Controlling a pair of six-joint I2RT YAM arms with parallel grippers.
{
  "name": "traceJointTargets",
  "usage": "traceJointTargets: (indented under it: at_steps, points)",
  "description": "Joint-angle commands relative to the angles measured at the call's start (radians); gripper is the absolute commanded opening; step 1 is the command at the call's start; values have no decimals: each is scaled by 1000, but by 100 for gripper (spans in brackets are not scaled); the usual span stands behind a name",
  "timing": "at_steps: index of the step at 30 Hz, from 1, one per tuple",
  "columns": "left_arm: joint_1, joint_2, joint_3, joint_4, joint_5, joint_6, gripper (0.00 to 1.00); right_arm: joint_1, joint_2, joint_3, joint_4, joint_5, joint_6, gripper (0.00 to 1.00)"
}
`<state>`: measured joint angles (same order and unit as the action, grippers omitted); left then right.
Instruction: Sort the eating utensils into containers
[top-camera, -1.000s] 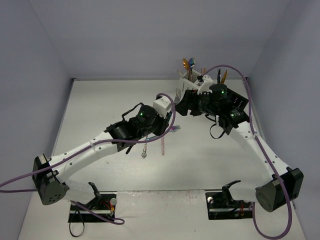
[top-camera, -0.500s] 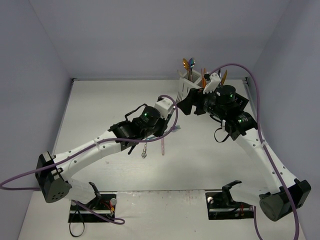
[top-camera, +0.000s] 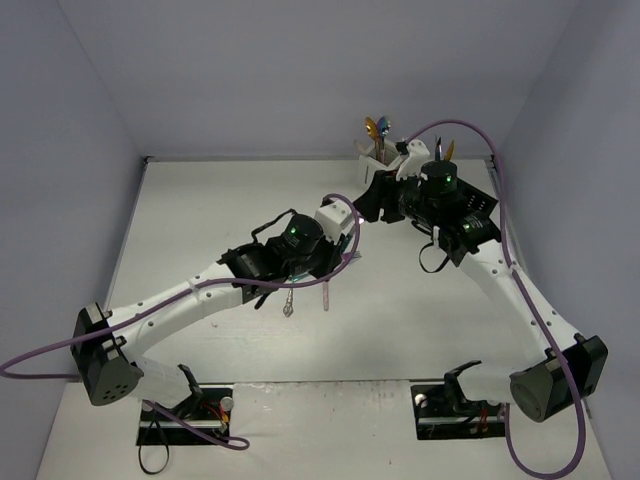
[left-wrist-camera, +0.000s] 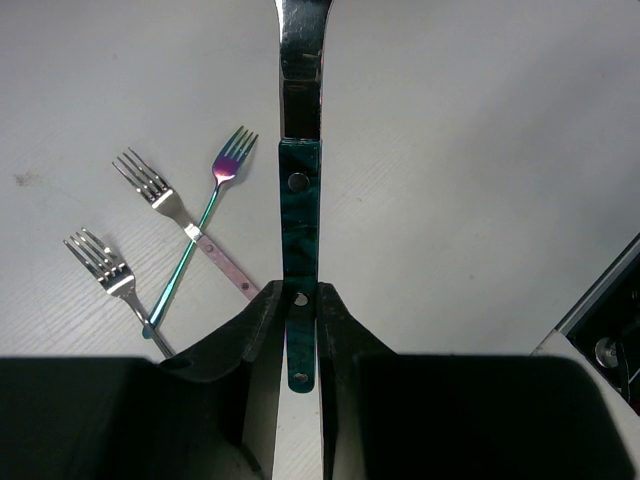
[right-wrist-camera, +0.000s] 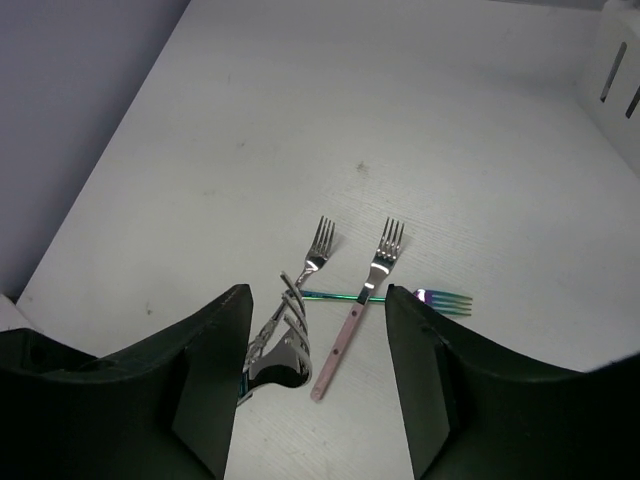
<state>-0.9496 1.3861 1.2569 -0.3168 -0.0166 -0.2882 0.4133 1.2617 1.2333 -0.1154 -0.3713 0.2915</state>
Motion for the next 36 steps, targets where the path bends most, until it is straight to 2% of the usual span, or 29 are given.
traceJointTargets:
  at_steps: [1,7,8,9,13,16,17,19,21,25,28,36]
  points:
    - [-9,-14,72,60,17,12,0,4,17,61,79,13,-31,42]
    - [-11,-1,82,51,15,12,0,4,24,51,79,36,-48,12]
    - [-10,5,86,46,14,11,0,3,21,48,76,50,-52,4]
    - [-9,10,88,44,14,11,0,3,19,47,76,55,-58,1]
    - [-6,30,86,29,-22,-10,3,2,3,35,74,105,-92,0]
    - [4,39,78,10,-54,-39,30,-5,-10,32,74,162,-127,0]
    - [8,40,76,3,-63,-49,42,-10,-11,35,74,196,-136,0]
    - [23,43,65,-13,-85,-71,53,-32,-15,42,73,226,-162,0]
    - [49,36,43,-33,-109,-102,69,-89,-16,58,76,267,-193,0]
    - [110,-2,-25,-70,-144,-149,91,-210,-4,106,77,329,-242,0]
    - [159,-37,-88,-96,-153,-169,97,-325,40,169,79,401,-308,0]
    - [263,-153,-270,-133,-135,-183,97,-526,187,330,93,456,-386,0]
